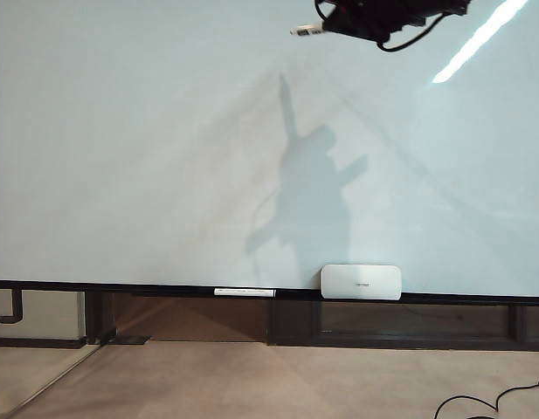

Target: Reach to the right to find the marker pen, pick it up, and write the number 15 on the whiteboard.

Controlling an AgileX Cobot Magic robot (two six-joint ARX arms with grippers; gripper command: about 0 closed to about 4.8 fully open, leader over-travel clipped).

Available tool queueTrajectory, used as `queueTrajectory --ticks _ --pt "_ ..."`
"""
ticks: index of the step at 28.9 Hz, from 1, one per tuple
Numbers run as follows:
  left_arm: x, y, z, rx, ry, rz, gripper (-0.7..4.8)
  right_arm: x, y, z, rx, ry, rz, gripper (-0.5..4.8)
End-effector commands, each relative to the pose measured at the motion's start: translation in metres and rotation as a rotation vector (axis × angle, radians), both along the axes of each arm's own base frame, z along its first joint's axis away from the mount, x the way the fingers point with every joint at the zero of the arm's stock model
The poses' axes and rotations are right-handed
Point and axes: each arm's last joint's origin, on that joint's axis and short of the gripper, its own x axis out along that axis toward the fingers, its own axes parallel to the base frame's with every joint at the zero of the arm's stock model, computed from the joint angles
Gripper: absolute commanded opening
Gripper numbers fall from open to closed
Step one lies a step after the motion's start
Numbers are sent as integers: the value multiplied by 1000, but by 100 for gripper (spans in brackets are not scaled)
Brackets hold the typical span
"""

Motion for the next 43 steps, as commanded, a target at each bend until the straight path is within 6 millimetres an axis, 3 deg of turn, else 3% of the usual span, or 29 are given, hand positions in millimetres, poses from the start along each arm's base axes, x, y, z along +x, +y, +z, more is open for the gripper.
queueTrajectory --ticks 1,4,13,18,35,43 --pt "-1 0 3 -6 -18 1 -5 3 14 7 24 -41 -19 -1" --pt "-2 0 4 -5 -22 -34 -5 6 28 13 32 -59 0 -2" --pt "0 -3 2 -14 32 -104 -5 0 41 16 59 -74 -103 -2" --pt "11 -6 -4 13 112 -75 -5 -8 54 19 34 -122 -126 -2" --pt "16 -7 -2 22 89 -76 -5 10 63 33 35 -128 -151 -2" --pt "15 -7 -1 21 82 -76 -5 14 62 29 26 -133 -165 -2"
